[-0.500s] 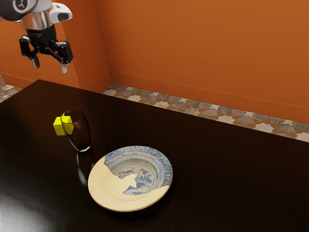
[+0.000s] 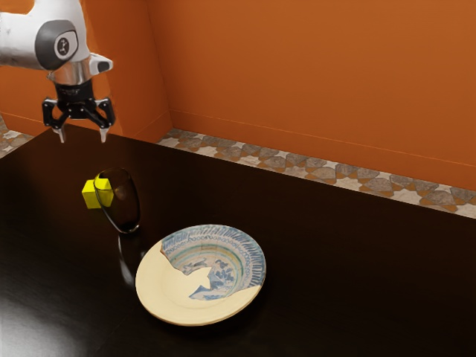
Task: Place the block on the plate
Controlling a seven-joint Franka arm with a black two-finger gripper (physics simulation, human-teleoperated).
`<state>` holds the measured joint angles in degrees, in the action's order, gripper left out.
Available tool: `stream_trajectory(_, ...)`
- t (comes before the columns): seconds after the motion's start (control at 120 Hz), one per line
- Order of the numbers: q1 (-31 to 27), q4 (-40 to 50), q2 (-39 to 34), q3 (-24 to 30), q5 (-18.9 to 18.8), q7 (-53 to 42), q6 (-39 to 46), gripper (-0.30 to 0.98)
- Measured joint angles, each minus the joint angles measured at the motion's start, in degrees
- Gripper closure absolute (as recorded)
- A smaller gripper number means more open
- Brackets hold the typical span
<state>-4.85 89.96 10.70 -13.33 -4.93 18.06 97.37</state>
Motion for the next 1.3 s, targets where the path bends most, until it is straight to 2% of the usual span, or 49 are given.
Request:
stream_trajectory(0.117,-4.90,-5.46,7.23,-0.03,1.61,0.10,1.43,0.00)
stream_trajectory(0.4,-10.33,-8.03,17.74,0.23,6.24,-3.73,6.59,0.00)
stream_trajectory(0.825,-11.14,-8.79,24.43,0.41,7.93,-11.39,12.59,0.00)
stream_trajectory(1.133,-12.59,-16.98,31.23,0.56,9.75,-15.35,15.01,0.00)
stream_trajectory(1.3,-13.03,-17.79,33.17,0.59,11.01,-17.18,16.01,0.00)
